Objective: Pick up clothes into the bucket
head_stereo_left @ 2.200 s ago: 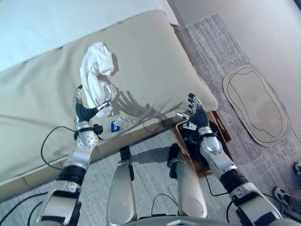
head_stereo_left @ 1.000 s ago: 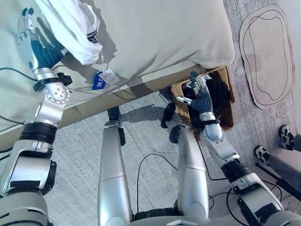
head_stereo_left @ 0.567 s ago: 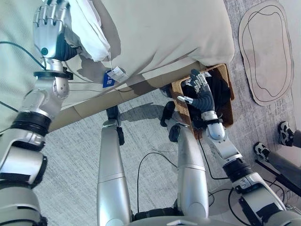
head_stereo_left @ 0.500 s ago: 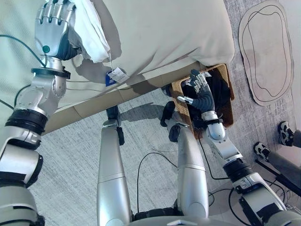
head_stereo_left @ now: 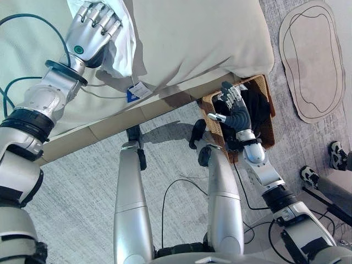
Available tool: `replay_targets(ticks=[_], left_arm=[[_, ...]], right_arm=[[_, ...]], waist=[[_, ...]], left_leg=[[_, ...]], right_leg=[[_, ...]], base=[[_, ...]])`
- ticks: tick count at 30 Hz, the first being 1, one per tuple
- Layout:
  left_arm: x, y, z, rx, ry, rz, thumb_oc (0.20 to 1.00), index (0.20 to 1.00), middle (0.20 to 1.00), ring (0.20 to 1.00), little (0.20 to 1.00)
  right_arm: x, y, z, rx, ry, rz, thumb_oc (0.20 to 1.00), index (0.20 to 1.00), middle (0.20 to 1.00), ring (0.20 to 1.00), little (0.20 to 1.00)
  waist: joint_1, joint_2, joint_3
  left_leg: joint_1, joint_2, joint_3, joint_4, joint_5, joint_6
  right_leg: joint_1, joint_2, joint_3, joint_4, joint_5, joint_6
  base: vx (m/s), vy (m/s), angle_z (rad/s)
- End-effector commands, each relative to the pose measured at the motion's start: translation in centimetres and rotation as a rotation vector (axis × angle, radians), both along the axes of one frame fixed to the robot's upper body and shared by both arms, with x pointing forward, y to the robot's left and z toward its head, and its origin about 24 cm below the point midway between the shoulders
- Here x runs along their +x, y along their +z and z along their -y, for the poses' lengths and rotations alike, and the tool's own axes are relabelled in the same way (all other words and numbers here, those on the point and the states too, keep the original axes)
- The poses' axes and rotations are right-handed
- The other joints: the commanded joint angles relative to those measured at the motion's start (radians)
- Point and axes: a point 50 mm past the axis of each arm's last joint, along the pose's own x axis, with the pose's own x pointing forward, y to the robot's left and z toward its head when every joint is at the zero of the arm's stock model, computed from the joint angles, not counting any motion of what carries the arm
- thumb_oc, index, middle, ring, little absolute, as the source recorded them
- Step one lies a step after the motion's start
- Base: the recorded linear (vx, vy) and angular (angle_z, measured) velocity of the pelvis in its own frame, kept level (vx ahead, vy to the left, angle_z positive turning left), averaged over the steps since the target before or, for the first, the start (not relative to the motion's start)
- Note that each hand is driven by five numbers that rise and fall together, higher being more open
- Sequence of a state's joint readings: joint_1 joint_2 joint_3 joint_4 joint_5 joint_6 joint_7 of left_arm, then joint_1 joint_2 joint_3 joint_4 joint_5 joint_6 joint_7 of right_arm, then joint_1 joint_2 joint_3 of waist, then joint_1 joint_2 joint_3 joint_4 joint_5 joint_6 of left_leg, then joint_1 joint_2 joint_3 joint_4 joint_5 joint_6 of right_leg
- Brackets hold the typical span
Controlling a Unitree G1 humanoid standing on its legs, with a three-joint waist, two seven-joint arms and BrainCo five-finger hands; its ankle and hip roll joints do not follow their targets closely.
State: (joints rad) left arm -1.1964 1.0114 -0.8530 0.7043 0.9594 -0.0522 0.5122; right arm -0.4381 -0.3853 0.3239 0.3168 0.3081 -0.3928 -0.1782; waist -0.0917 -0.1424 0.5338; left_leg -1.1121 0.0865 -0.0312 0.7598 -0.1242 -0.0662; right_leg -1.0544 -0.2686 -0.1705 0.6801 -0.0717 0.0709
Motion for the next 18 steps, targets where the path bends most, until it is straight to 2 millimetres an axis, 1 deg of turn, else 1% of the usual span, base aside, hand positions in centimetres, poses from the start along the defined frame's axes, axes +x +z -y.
replay_targets(ticks=[1,2,3,4,5,8,12,15,16,17,18], left_arm=[[0.2,-4.1,-1.8,0.048,0.098,-0.163,0.906,0.906,0.906,0.906,0.906],[0.1,-4.3,-1.9,0.036,0.103,-0.171,0.705,0.705,0.705,0.705,0.705],[0.0,-4.5,-2.2,0.029,0.111,-0.173,0.225,0.225,0.225,0.225,0.225],[-0.1,-4.6,-2.4,0.028,0.116,-0.18,0.2,0.2,0.2,0.2,0.2],[-0.2,-4.9,-2.8,0.013,0.129,-0.19,0.2,0.2,0.2,0.2,0.2],[-0.5,-4.9,-3.1,-0.016,0.131,-0.187,0.2,0.2,0.2,0.2,0.2],[-0.6,-5.5,-3.1,-0.053,0.12,-0.192,0.2,0.2,0.2,0.2,0.2],[-0.7,-6.7,-3.1,-0.106,0.109,-0.204,0.2,0.2,0.2,0.2,0.2],[-0.8,-6.8,-3.1,-0.107,0.11,-0.205,0.2,0.2,0.2,0.2,0.2],[-0.9,-7.4,-3.3,-0.12,0.109,-0.21,0.2,0.2,0.2,0.2,0.2],[-1.0,-7.6,-3.3,-0.126,0.104,-0.207,0.2,0.2,0.2,0.2,0.2]], right_arm=[[-1.3,1.2,1.3,0.046,0.003,0.092,1.0,1.0,1.0,1.0,1.0],[-1.3,1.2,1.4,0.047,-0.001,0.089,1.0,1.0,1.0,1.0,1.0],[-1.3,1.2,1.5,0.05,-0.001,0.088,1.0,1.0,1.0,1.0,1.0],[-1.3,1.2,1.6,0.052,-0.005,0.089,1.0,1.0,1.0,1.0,1.0],[-1.4,1.0,1.8,0.055,-0.013,0.082,1.0,1.0,1.0,1.0,1.0],[-1.4,0.9,1.9,0.054,-0.017,0.077,1.0,1.0,1.0,1.0,1.0],[-1.5,0.7,1.9,0.043,-0.022,0.072,1.0,1.0,1.0,1.0,1.0],[-1.6,0.3,1.7,0.04,-0.025,0.061,1.0,1.0,1.0,1.0,1.0],[-1.6,0.3,1.6,0.039,-0.024,0.06,1.0,1.0,1.0,1.0,1.0],[-1.7,0.1,1.5,0.036,-0.017,0.054,1.0,1.0,1.0,1.0,1.0],[-1.7,0.0,1.5,0.034,-0.017,0.053,1.0,1.0,1.0,1.0,1.0]], waist=[[-0.011,0.016,-0.056],[-0.01,0.017,-0.056],[-0.01,0.018,-0.058],[-0.009,0.018,-0.059],[-0.006,0.019,-0.062],[-0.001,0.02,-0.065],[0.001,0.022,-0.069],[0.01,0.024,-0.076],[0.009,0.024,-0.075],[0.013,0.02,-0.078],[0.014,0.019,-0.079]], left_leg=[[-0.005,-0.014,0.016,0.033,-0.065,0.055],[-0.004,-0.014,0.016,0.032,-0.065,0.055],[-0.002,-0.014,0.016,0.031,-0.064,0.055],[0.0,-0.015,0.016,0.03,-0.064,0.055],[0.006,-0.015,0.016,0.025,-0.063,0.055],[0.016,-0.016,0.017,0.016,-0.061,0.055],[0.032,-0.018,0.018,0.0,-0.056,0.054],[0.079,-0.02,0.024,-0.038,-0.047,0.052],[0.084,-0.02,0.024,-0.041,-0.046,0.052],[0.114,-0.019,0.029,-0.071,-0.038,0.05],[0.134,-0.018,0.033,-0.091,-0.033,0.048]], right_leg=[[0.032,-0.024,0.021,-0.091,0.081,0.116],[0.033,-0.024,0.023,-0.092,0.081,0.115],[0.034,-0.025,0.022,-0.092,0.082,0.115],[0.036,-0.025,0.021,-0.094,0.082,0.115],[0.04,-0.025,0.022,-0.098,0.083,0.114],[0.049,-0.026,0.021,-0.103,0.083,0.114],[0.062,-0.028,0.018,-0.111,0.084,0.114],[0.102,-0.03,0.015,-0.138,0.093,0.115],[0.106,-0.029,0.015,-0.142,0.095,0.115],[0.131,-0.029,0.013,-0.166,0.105,0.116],[0.146,-0.03,0.012,-0.185,0.112,0.118]], base=[[0.0,0.0,0.0],[0.0,0.0,0.0],[0.0,0.0,0.0],[0.0,0.0,0.0],[0.0,0.0,0.0],[0.0,0.0,0.0],[0.0,0.0,0.0],[0.0,0.0,0.0],[0.0,0.0,0.0],[0.0,0.0,0.0],[0.0,0.0,0.0]])
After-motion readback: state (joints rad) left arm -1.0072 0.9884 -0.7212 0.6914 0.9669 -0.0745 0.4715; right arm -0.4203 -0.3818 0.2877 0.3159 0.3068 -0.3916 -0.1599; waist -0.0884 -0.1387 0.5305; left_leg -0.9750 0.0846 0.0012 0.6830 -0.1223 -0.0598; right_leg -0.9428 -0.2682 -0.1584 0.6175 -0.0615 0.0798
